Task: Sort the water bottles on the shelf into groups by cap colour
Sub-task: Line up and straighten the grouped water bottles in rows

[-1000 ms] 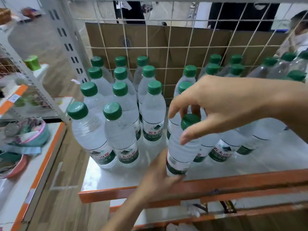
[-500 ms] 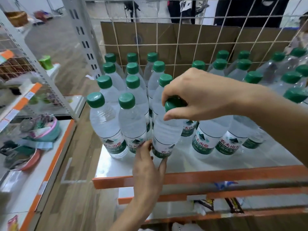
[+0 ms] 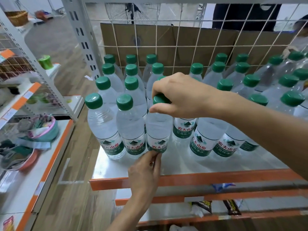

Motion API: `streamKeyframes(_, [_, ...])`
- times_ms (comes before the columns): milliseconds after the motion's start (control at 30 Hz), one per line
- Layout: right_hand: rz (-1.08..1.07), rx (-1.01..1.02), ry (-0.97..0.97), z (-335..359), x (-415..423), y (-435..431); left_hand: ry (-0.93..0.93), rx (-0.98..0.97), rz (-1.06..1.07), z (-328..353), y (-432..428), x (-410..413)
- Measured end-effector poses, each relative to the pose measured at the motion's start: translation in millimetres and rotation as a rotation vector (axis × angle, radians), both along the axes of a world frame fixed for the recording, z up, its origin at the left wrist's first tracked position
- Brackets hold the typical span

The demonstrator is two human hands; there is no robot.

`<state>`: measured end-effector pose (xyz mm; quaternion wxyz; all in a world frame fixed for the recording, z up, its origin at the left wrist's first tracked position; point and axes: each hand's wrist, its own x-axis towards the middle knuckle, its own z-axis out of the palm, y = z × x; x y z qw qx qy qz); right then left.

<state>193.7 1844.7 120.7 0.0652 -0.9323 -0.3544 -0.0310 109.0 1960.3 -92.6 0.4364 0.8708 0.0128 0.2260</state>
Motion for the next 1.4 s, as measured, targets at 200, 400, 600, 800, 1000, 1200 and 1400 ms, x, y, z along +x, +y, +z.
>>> streamKeyframes(200, [-0.015,0.041,0.099,1.3,5.6,3.6,-0.038,-0.089,-0.091,7.7,-24.8,0.7])
streamKeyframes(400, [-0.066,0.023,0.024,41.8,30.2,-33.2,-0.038,-0.079,-0.219,21.5,-52.7,11.4])
streamKeyframes(600, [-0.134,-0.284,-0.032,62.8,80.5,-73.8,-0.008,0.005,-0.199,28.1,-80.2,32.5])
streamKeyframes(800, [0.053,-0.470,0.110,47.8,87.6,-72.3,-0.107,0.071,-0.114,23.0,-94.2,44.3])
streamKeyframes(1000, [0.064,-0.535,0.244,57.2,116.4,-76.4,-0.088,0.008,-0.033,15.4,-103.6,45.8])
streamKeyframes(1200, [0.096,-0.490,0.087,35.6,142.0,-73.9,-0.033,-0.105,0.055,8.3,-114.2,45.1])
streamKeyframes(1400, [0.123,-0.355,0.029,32.7,164.4,-69.5,0.157,-0.212,0.078,2.8,-112.5,53.3])
